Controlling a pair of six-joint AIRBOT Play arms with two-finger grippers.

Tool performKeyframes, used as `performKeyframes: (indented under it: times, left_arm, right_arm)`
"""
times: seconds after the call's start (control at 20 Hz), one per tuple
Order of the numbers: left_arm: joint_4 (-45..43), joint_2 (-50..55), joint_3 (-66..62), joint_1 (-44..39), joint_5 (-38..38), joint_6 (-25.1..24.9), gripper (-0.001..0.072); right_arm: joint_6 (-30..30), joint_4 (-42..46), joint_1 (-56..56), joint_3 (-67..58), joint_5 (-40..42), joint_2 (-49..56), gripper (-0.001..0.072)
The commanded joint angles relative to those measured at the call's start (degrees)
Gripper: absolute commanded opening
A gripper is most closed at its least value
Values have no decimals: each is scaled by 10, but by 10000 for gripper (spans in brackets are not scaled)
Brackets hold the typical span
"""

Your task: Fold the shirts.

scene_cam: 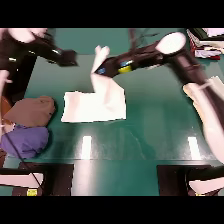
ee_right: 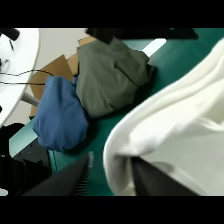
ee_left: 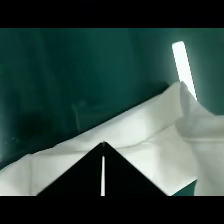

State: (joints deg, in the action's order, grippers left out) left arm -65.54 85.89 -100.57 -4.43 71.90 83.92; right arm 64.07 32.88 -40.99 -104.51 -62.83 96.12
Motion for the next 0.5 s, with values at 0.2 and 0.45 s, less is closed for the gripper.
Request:
performKeyframes:
  times: [0.2, 0.45]
  left_arm:
    - [-19, -83, -8, 114, 47, -4, 25]
    - [-3, -83, -7, 114, 57, -4, 25]
  right_arm:
    - [-2, 4, -69, -127, -44, 147, 548]
    - [57, 112, 26, 20, -125, 57, 491]
